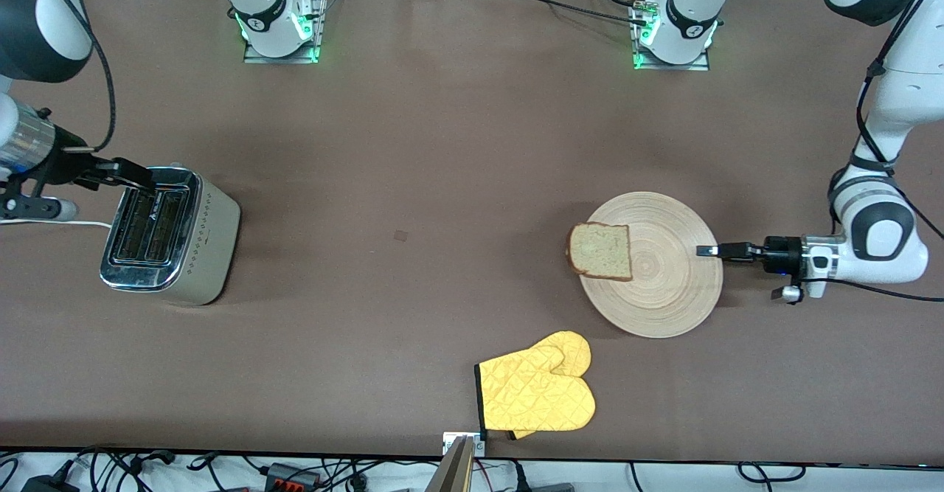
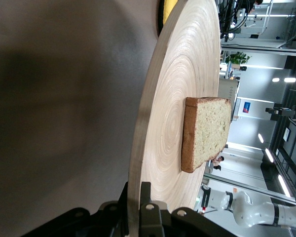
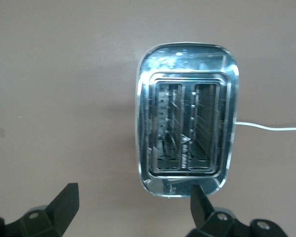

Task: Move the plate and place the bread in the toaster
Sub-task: 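Push the wooden plate with the left gripper toward the toaster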

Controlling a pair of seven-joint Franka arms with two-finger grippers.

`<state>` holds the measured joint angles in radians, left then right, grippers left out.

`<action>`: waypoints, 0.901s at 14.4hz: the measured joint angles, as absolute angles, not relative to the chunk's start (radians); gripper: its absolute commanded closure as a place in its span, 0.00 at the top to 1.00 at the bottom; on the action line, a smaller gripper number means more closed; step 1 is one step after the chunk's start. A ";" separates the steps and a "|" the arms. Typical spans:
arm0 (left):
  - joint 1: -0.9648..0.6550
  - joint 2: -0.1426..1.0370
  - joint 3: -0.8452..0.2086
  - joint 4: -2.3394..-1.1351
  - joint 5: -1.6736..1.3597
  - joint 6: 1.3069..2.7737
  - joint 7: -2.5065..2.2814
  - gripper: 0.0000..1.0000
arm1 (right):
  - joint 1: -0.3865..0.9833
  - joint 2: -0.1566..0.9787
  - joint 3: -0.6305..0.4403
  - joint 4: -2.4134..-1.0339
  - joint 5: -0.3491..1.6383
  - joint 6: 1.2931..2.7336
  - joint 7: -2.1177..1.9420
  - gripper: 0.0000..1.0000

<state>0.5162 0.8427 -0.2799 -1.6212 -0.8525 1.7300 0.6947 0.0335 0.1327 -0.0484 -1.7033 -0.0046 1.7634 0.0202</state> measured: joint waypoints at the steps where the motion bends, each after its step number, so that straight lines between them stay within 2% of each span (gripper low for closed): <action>1: 0.517 0.817 -0.307 -1.672 -0.857 1.782 0.694 0.01 | 0.053 0.140 -0.048 -1.703 -0.005 1.771 0.022 1.00; 5: 0.517 0.760 -0.416 -1.846 -0.948 1.970 0.697 0.01 | 0.109 0.188 -0.044 -1.706 0.015 1.800 0.068 1.00; 9: 0.506 0.758 -0.531 -1.924 -0.976 2.171 0.708 0.01 | 0.175 0.263 -0.041 -1.708 0.070 1.844 0.090 1.00; 13: 0.428 0.764 -0.557 -1.974 -1.046 2.265 0.780 0.01 | 0.231 0.336 -0.040 -1.709 0.098 1.918 0.102 1.00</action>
<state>0.4284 0.7640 -0.5566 -1.9741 -1.0464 2.2646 0.7800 0.2313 0.3359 -0.0403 -1.7094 0.0982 1.9184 0.1023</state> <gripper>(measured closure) 0.912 0.000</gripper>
